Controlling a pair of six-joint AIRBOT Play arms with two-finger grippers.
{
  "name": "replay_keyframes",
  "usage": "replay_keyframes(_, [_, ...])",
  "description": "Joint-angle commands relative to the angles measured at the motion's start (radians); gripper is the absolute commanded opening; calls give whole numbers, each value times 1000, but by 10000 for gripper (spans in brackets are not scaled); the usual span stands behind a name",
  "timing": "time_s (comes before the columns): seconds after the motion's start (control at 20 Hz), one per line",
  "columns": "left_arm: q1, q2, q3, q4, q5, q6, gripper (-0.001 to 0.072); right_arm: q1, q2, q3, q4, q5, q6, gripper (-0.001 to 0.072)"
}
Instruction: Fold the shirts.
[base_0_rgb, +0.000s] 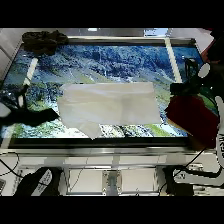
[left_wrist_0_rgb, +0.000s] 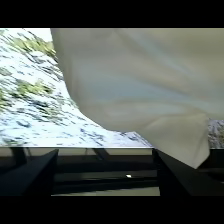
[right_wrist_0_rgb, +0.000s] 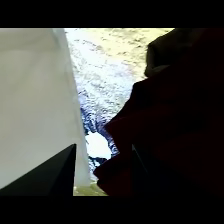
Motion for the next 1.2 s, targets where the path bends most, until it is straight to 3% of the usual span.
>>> replay_keyframes(0.0, [10,92,-339,-417,203,83,692,3,9,-30,162,5,-55,413])
replay_keyframes(0.2, [0,89,-412,-413,296,102,692,33,9,-30,264,-11,-80,413])
replay_keyframes(0.35, [-68,53,-413,-409,333,101,685,61,9,-31,250,-14,-80,413])
replay_keyframes(0.6, [-286,-82,-412,-411,451,93,611,31,9,-31,231,-7,-38,413])
replay_keyframes(0.8, [-326,-141,-412,-435,591,54,576,-9,66,-151,199,0,-43,413])
replay_keyframes(0.9, [-326,-157,-412,-468,621,54,470,-32,113,-247,196,-30,-48,413])
replay_keyframes(1.0, [-327,-174,-412,-481,628,54,456,-47,165,-351,200,-56,-67,413])
replay_keyframes(1.05, [-327,-179,-410,-482,628,54,385,-50,185,-398,209,-56,-72,413])
replay_keyframes(1.15, [-327,-179,-409,-512,608,95,66,-50,216,-504,254,-72,-77,412])
